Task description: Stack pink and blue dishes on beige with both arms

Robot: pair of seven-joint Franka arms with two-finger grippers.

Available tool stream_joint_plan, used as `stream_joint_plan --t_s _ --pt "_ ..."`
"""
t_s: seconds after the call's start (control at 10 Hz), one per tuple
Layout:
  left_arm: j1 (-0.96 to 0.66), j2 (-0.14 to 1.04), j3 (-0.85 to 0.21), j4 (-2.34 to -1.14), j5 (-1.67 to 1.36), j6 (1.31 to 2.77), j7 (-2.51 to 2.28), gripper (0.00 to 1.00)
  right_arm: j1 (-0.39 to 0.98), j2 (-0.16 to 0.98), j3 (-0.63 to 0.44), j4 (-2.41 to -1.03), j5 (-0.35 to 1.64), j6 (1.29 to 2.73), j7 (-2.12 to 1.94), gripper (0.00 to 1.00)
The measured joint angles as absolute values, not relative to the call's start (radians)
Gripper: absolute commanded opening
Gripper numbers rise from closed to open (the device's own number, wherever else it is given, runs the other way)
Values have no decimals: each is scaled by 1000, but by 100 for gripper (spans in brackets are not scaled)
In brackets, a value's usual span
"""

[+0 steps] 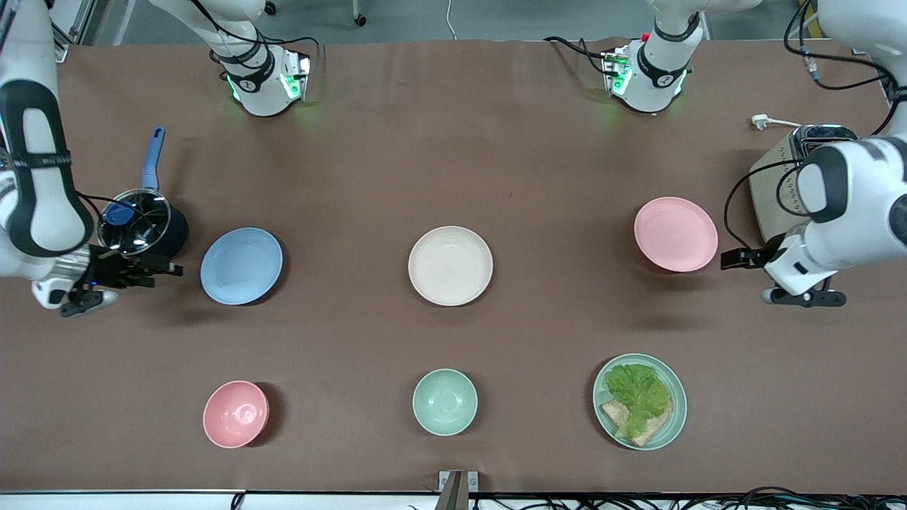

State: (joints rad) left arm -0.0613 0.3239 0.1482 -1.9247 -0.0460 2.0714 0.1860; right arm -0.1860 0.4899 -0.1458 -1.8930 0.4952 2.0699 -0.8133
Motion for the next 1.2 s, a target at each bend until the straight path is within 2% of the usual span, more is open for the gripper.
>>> stream_joint_plan --t_s 0.3,0.4,0.6,0.7,0.8,1.0,1.1,1.2 --pt "-61 346 149 -2035 -46 2142 241 95 -184 529 -138 -1940 571 2141 -884 61" --pt "-59 346 149 -2073 -46 2166 255 95 -184 535 -138 -1962 587 2154 -893 54" --pt "-50 346 150 -2118 -46 2189 258 95 -183 536 -136 -1983 607 2158 -896 29" --pt "-47 347 150 -2138 -46 2208 267 95 -183 538 -135 -1993 615 2158 -896 4" --pt "-43 347 151 -2162 -46 2236 283 87 -183 542 -135 -2002 631 2158 -896 0" --pt "-24 347 151 -2206 -46 2286 305 68 -183 554 -136 -2006 644 2159 -896 0" --pt "-19 347 151 -2215 -46 2294 311 60 -183 552 -137 -1997 648 2138 -895 0" --pt "-19 348 151 -2219 -46 2298 311 56 -182 549 -137 -1974 648 2097 -874 0"
